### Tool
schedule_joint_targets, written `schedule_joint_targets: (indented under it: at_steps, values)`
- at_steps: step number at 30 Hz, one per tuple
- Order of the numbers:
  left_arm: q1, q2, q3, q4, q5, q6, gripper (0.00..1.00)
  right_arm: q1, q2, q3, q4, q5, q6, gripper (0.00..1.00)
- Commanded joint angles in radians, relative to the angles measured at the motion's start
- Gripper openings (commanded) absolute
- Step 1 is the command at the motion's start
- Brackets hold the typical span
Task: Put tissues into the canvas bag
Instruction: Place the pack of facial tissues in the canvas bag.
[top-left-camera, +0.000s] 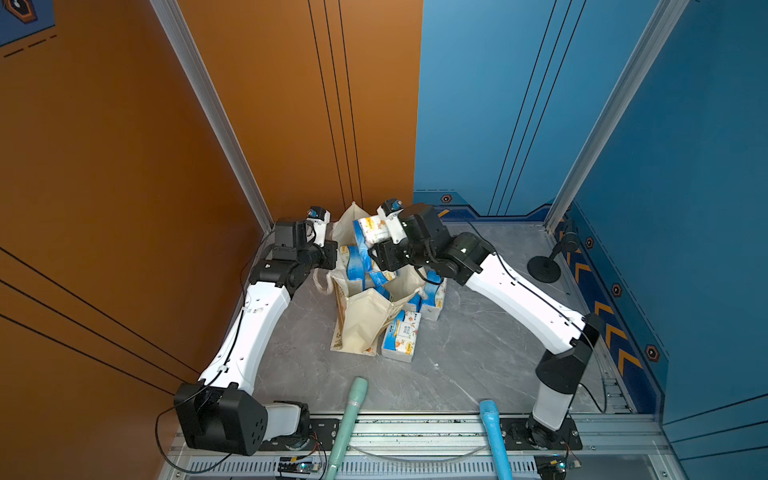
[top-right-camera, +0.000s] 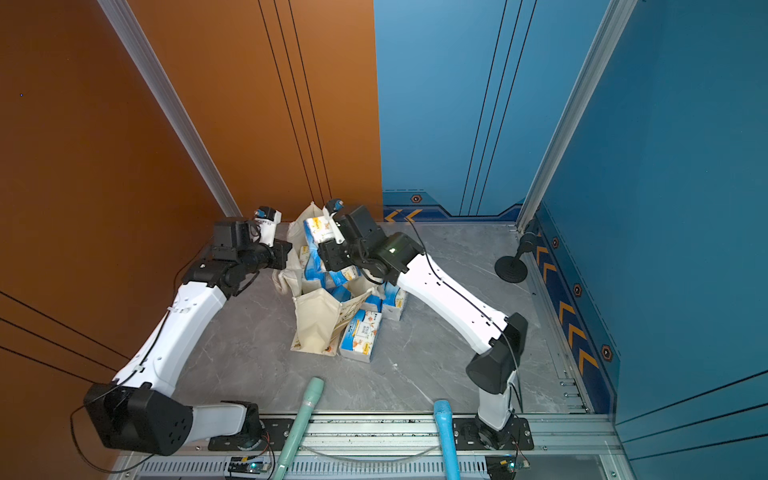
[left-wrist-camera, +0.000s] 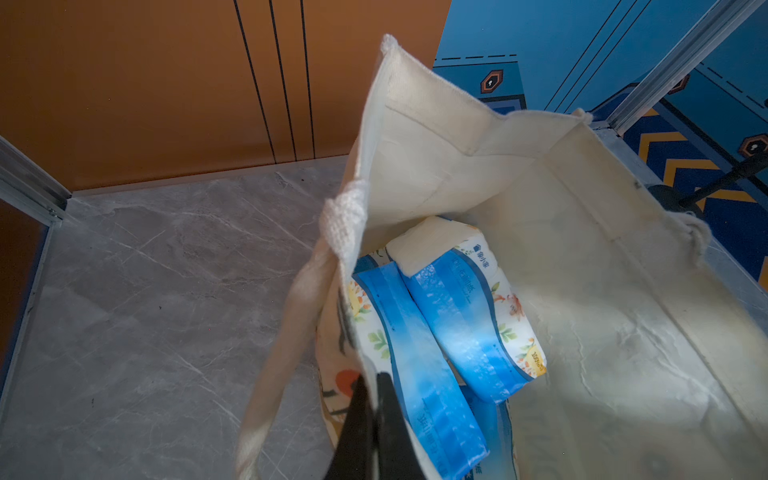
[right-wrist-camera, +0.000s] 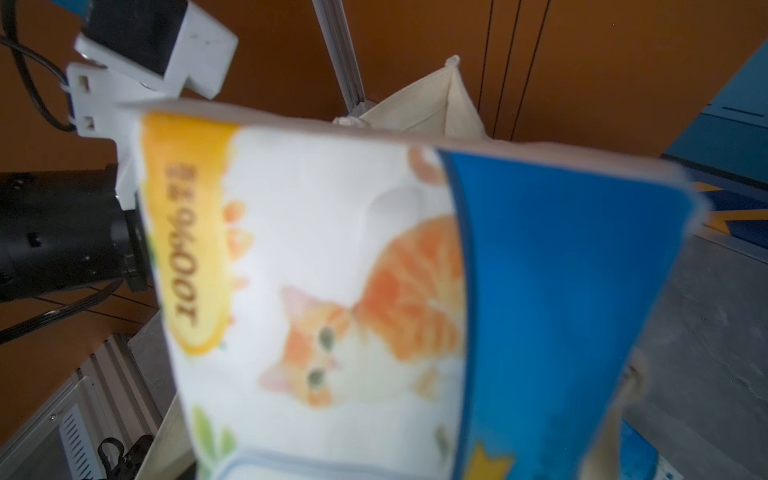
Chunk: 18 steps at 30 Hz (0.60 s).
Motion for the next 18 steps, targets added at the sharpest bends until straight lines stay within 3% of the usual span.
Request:
schedule_joint_targets:
  at_steps: [1,8,18]
  values:
    - [0.007,0.017,0.002,-0.012,0.026,0.013,0.00,-0.008,0.077,0.095,-0.056,-0.058,-0.030,0.67]
    - [0.011,0.014,0.003,-0.012,0.022,0.013,0.00,0.001,0.166,0.131,-0.138,-0.144,-0.008,0.67]
    - [0.023,0.015,0.002,-0.012,0.022,0.012,0.00,0.027,0.315,0.223,-0.381,-0.139,-0.043,0.71]
